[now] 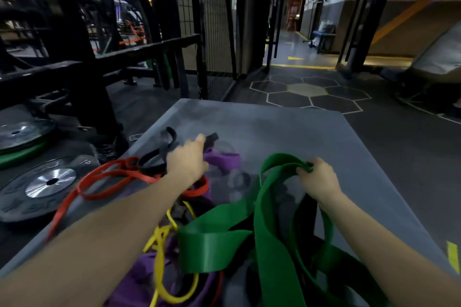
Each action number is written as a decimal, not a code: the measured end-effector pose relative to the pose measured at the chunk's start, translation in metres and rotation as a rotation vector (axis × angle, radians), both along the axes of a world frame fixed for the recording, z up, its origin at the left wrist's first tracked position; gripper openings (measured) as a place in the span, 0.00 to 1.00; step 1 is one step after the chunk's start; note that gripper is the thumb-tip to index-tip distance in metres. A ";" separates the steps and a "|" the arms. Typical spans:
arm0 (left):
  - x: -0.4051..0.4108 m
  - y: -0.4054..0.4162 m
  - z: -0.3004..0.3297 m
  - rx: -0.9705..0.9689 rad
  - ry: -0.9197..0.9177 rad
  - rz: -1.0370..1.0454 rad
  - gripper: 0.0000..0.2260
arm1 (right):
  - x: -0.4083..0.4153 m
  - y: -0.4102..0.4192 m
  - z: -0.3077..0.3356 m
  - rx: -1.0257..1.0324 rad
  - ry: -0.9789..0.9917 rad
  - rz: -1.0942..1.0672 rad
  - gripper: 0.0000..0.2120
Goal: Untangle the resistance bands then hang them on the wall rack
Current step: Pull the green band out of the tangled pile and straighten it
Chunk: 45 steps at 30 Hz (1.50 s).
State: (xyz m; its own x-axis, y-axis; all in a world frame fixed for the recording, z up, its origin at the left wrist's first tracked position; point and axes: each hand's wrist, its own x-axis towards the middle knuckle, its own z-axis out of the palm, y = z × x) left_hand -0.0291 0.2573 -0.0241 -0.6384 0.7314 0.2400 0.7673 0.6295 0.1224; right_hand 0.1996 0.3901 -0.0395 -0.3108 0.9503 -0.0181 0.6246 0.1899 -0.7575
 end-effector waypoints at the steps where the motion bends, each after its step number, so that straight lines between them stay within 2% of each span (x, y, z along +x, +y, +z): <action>1: -0.006 -0.014 0.010 0.044 0.031 0.033 0.23 | -0.003 -0.006 0.005 0.011 0.000 0.023 0.14; 5: -0.038 -0.078 0.045 0.177 0.086 0.216 0.28 | -0.022 -0.035 0.019 0.068 0.002 0.096 0.16; 9: -0.056 -0.127 0.033 0.176 0.036 0.344 0.32 | -0.041 -0.061 0.032 0.112 0.012 0.136 0.17; 13: -0.061 -0.144 -0.014 -0.240 -0.108 0.210 0.27 | -0.057 -0.077 0.034 0.141 0.030 0.182 0.15; 16: -0.064 -0.139 -0.023 -0.349 -0.163 0.104 0.26 | -0.062 -0.084 0.031 0.150 0.035 0.194 0.14; 18: -0.063 -0.134 -0.013 -0.272 -0.170 0.088 0.24 | -0.061 -0.086 0.031 0.161 0.035 0.185 0.14; 21: -0.060 -0.128 0.000 -0.004 -0.175 0.066 0.17 | -0.056 -0.086 0.035 0.185 0.050 0.181 0.14; 23: -0.053 -0.125 0.005 0.104 -0.244 0.037 0.13 | -0.050 -0.086 0.038 0.194 0.050 0.179 0.15; 27: -0.026 -0.125 0.018 0.157 -0.372 0.006 0.09 | -0.036 -0.086 0.045 0.185 0.019 0.187 0.16; 30: 0.011 -0.126 0.030 0.186 -0.409 -0.130 0.08 | -0.023 -0.086 0.047 0.188 -0.021 0.199 0.17; 34: 0.075 -0.132 0.040 0.231 -0.403 -0.298 0.07 | 0.004 -0.096 0.048 0.123 -0.063 0.234 0.17; 36: 0.098 -0.134 0.035 0.248 -0.354 -0.345 0.07 | 0.015 -0.103 0.049 0.100 -0.114 0.271 0.21; 38: 0.124 -0.138 0.025 0.234 -0.355 -0.405 0.08 | 0.036 -0.115 0.048 0.096 -0.150 0.266 0.24; 40: 0.146 -0.140 0.012 0.196 -0.386 -0.461 0.12 | 0.057 -0.128 0.042 0.140 -0.152 0.299 0.21; 42: 0.168 -0.141 -0.004 0.120 -0.411 -0.500 0.21 | 0.079 -0.144 0.036 0.177 -0.170 0.370 0.16; 44: 0.184 -0.143 -0.017 0.044 -0.386 -0.480 0.29 | 0.097 -0.160 0.031 0.192 -0.197 0.443 0.16; 45: 0.189 -0.144 -0.022 0.019 -0.351 -0.447 0.30 | 0.104 -0.165 0.027 0.203 -0.211 0.485 0.17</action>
